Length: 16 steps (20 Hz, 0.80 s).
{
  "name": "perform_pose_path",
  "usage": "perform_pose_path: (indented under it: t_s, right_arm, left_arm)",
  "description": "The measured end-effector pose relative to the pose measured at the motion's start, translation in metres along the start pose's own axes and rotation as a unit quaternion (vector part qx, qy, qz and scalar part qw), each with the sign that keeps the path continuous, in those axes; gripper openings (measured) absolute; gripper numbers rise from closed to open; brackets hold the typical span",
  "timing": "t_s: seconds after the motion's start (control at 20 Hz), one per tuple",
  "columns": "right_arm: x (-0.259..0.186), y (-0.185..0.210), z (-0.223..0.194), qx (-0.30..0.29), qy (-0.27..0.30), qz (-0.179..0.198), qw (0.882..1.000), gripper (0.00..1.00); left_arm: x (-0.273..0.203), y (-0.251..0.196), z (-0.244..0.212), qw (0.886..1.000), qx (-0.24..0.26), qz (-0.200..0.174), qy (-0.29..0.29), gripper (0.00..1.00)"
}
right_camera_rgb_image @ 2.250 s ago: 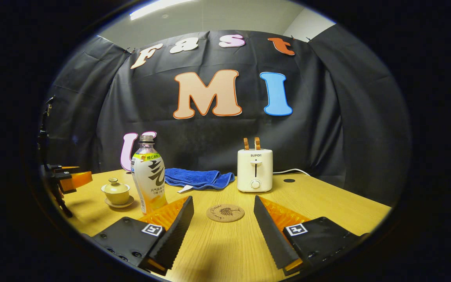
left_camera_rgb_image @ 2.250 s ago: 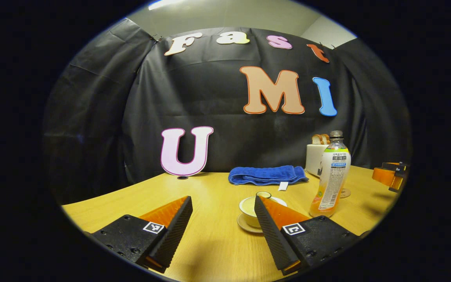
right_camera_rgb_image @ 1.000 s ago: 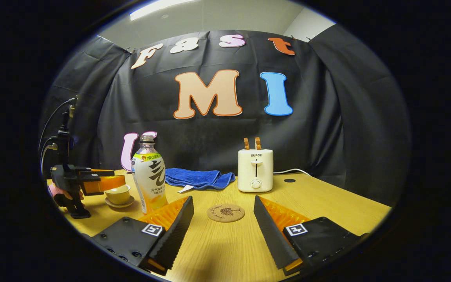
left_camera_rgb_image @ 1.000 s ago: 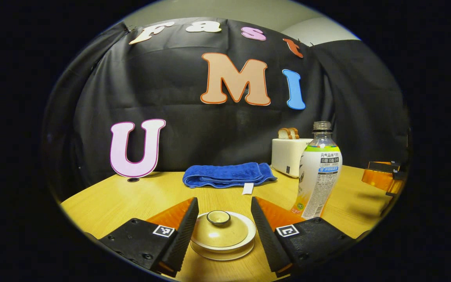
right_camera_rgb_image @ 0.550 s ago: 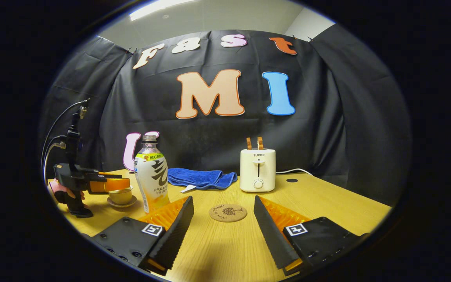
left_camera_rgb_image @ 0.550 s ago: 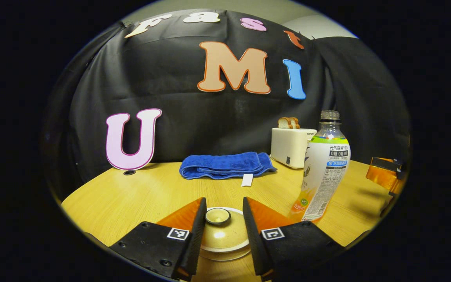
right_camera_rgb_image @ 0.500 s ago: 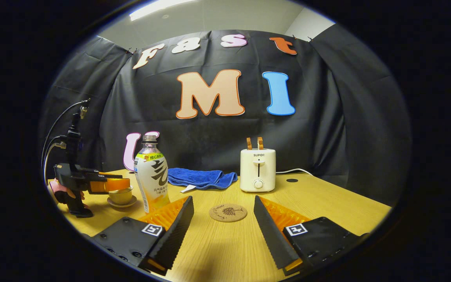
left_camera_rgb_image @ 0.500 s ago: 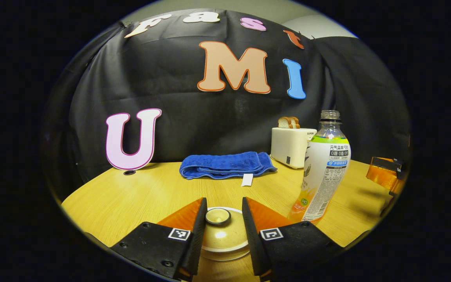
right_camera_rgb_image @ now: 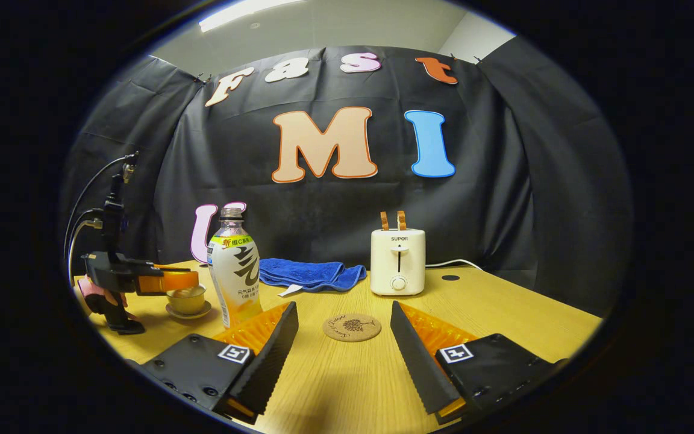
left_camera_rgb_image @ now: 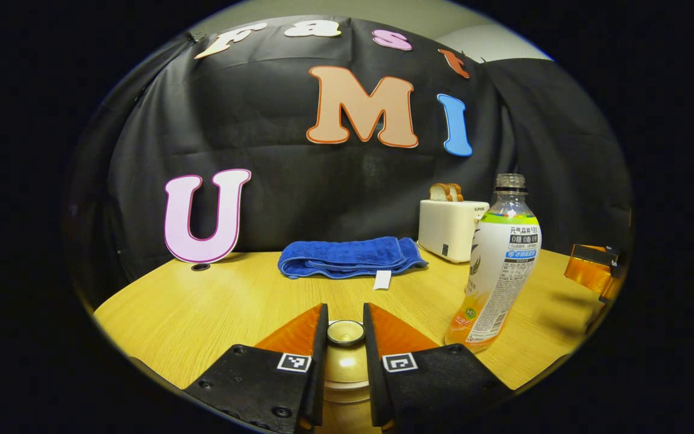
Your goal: Open the teacup lid with one hand, grasp the water bottle and pour water into the teacup with the other hand; after pouring, place the water bottle on the coaster and then close the teacup lid.
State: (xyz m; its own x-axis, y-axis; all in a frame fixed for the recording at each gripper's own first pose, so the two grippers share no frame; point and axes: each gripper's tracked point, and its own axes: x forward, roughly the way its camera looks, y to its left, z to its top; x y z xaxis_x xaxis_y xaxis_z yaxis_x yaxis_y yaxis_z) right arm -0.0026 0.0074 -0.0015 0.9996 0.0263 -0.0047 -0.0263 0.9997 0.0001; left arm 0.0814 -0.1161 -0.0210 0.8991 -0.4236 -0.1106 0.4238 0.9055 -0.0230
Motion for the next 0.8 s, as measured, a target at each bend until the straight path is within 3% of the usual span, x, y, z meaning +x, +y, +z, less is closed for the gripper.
perform_pose_path:
  t_s: [0.3, 0.8]
  right_arm:
    - [-0.001, 0.01, -0.001, 0.001, 0.001, 0.027, 1.0, 0.95]
    - [-0.003, 0.065, -0.003, 0.006, 0.007, 0.148, 0.989, 0.95]
  left_arm:
    - [-0.005, 0.006, 0.007, 0.999, -0.015, 0.011, -0.026, 0.28]
    - [-0.038, 0.045, 0.011, 0.996, 0.0, 0.073, -0.048, 0.28]
